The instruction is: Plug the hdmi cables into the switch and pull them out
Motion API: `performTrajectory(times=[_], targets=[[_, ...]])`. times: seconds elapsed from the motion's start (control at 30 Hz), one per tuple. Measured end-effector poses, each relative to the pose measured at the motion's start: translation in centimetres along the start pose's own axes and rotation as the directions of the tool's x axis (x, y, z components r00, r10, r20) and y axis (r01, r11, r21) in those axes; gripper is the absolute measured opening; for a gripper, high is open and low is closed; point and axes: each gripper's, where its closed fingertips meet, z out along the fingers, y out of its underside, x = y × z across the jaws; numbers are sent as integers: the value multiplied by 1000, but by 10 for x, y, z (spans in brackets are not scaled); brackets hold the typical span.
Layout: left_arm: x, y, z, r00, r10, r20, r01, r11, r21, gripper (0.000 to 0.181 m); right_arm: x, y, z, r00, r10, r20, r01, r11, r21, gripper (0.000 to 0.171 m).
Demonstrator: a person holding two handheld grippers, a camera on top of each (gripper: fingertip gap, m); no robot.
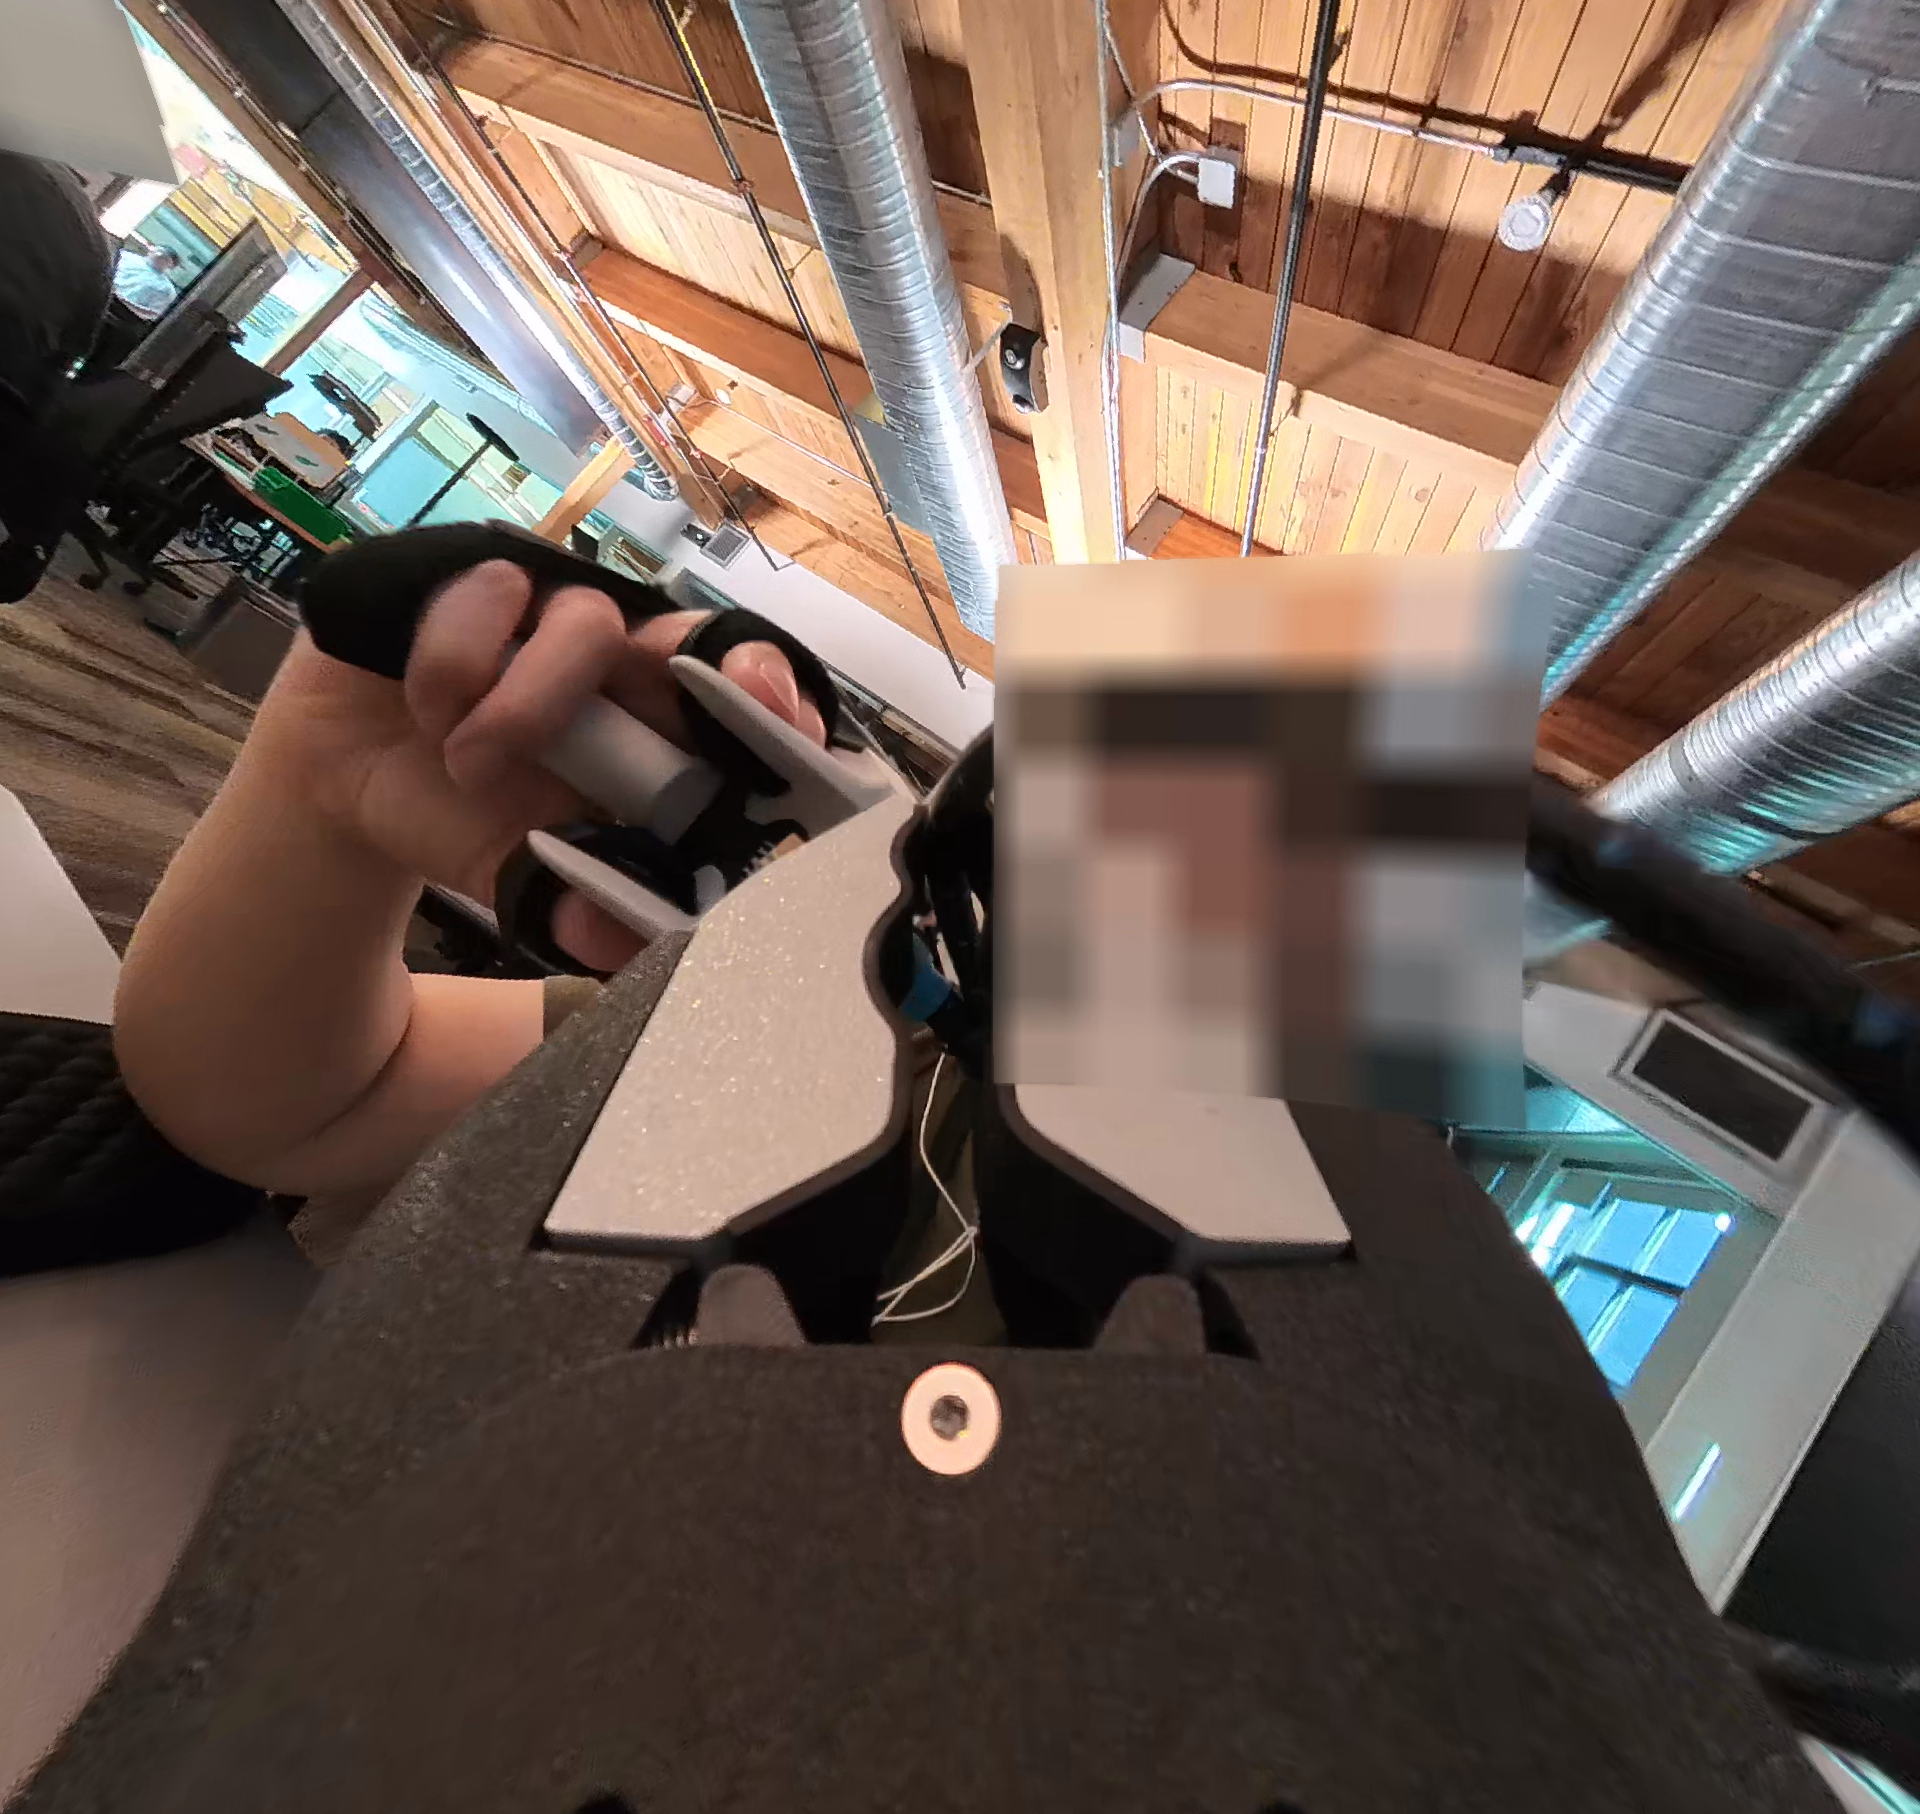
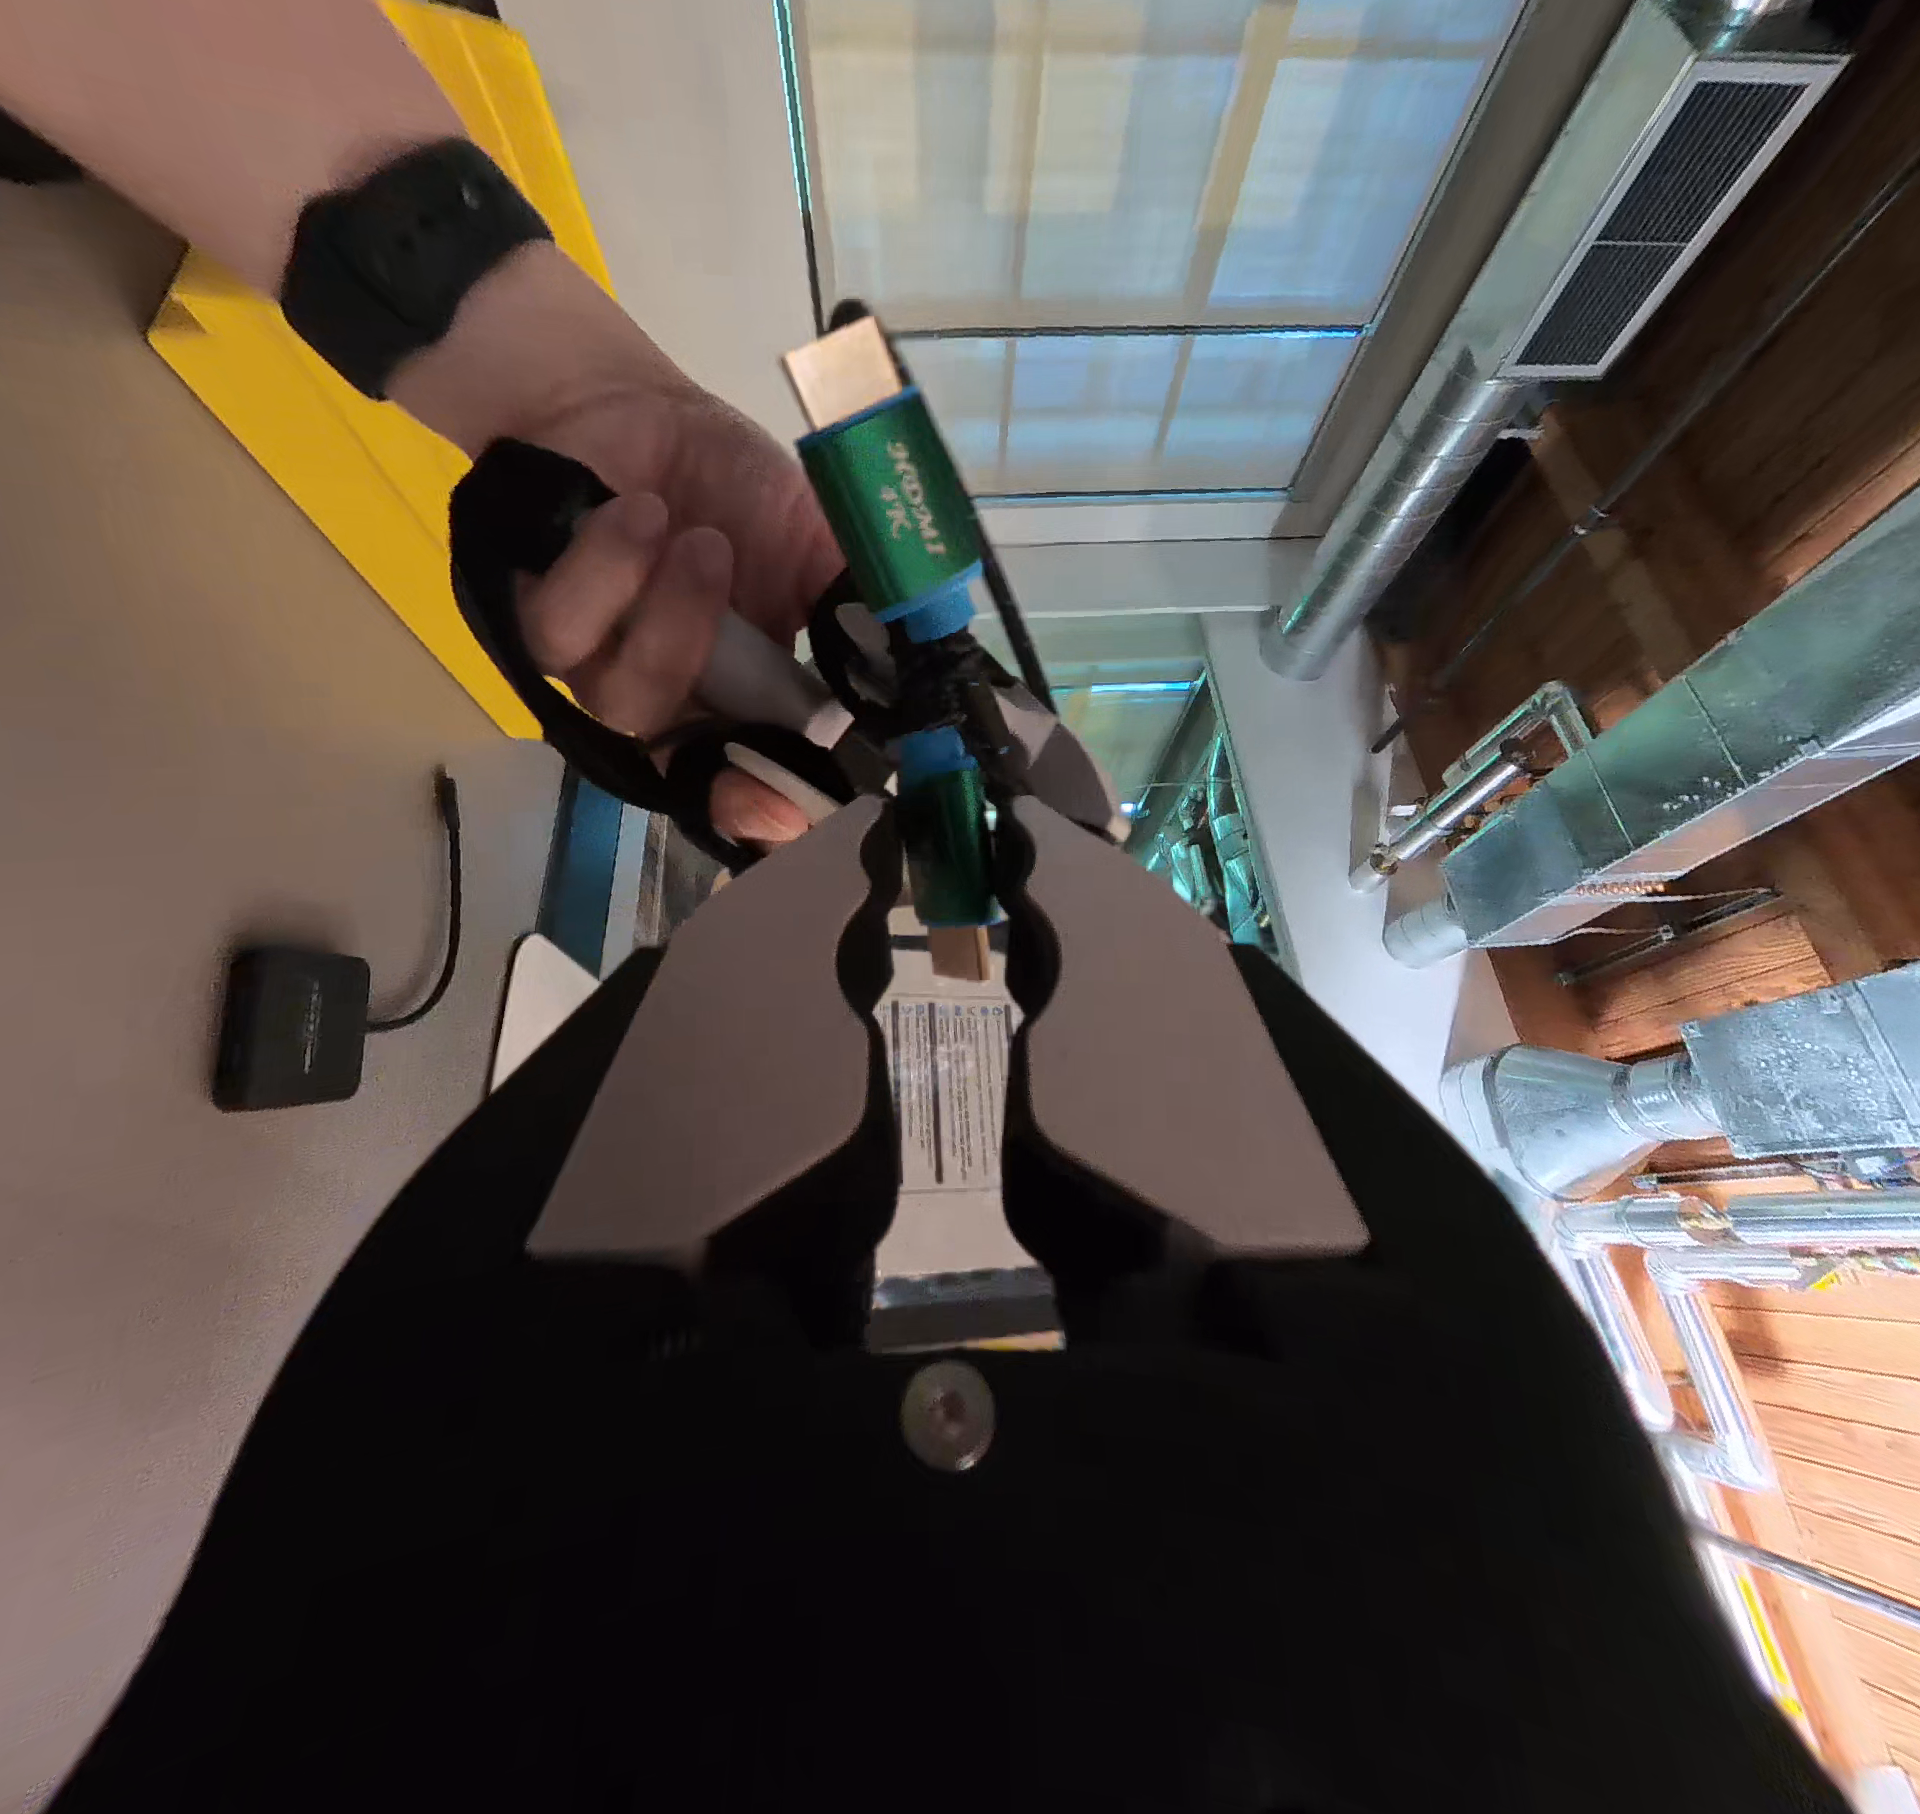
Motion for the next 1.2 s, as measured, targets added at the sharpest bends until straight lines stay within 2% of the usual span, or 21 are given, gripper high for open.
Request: performTrajectory(times=[0.1, 0.23, 0.33, 0.43, 0.5, 0.6, 0.67, 0.73, 0.87, 0.93, 1.07, 1.2], targets=[[-11, -13, -8, 997, -11, 81, 4, 996, 84, 16, 2, 10, 3, 998, -54, -32, 52, 997, -65, 16], [-31, -41, -45, 953, 4, 304, -80, 968, 239, 26, 4, 28, 5, 999, -25, -31, 20, 988, -154, 16], [-43, -63, -93, 818, 28, 574, -254, 914, 316, 22, 11, 49, 2, 999, 5, -43, -15, 968, -251, 16], [-18, -81, -123, 712, 107, 694, -450, 829, 334, 14, 21, 76, -5, 994, 90, -66, -108, 924, -366, 15], [-1, -85, -131, 610, 177, 772, -561, 784, 264, 10, 29, 91, -11, 980, 167, -108, -197, 889, -414, 15], [24, -91, -133, 362, 323, 874, -738, 673, 56, 13, 34, 109, -17, 949, 279, -149, -316, 825, -469, 15], [39, -90, -121, 195, 424, 884, -800, 590, -106, 20, 33, 118, -20, 928, 332, -170, -371, 784, -497, 15], [48, -85, -102, 82, 493, 866, -814, 535, -228, 27, 30, 123, -19, 911, 371, -181, -410, 757, -508, 15], [46, -62, -46, 91, 654, 751, -795, 502, -341, 38, 14, 128, -11, 924, 360, -128, -368, 746, -555, 15], [28, -53, -35, 12, 699, 715, -730, 495, -472, 41, 3, 129, -5, 938, 336, -85, -320, 744, -587, 15], [-13, -44, -45, -210, 743, 636, -540, 454, -709, 46, -11, 123, 4, 956, 292, -17, -245, 767, -593, 15], [-43, -33, -62, -275, 797, 537, -352, 437, -828, 53, -12, 116, 6, 968, 250, 8, -200, 793, -575, 15]])
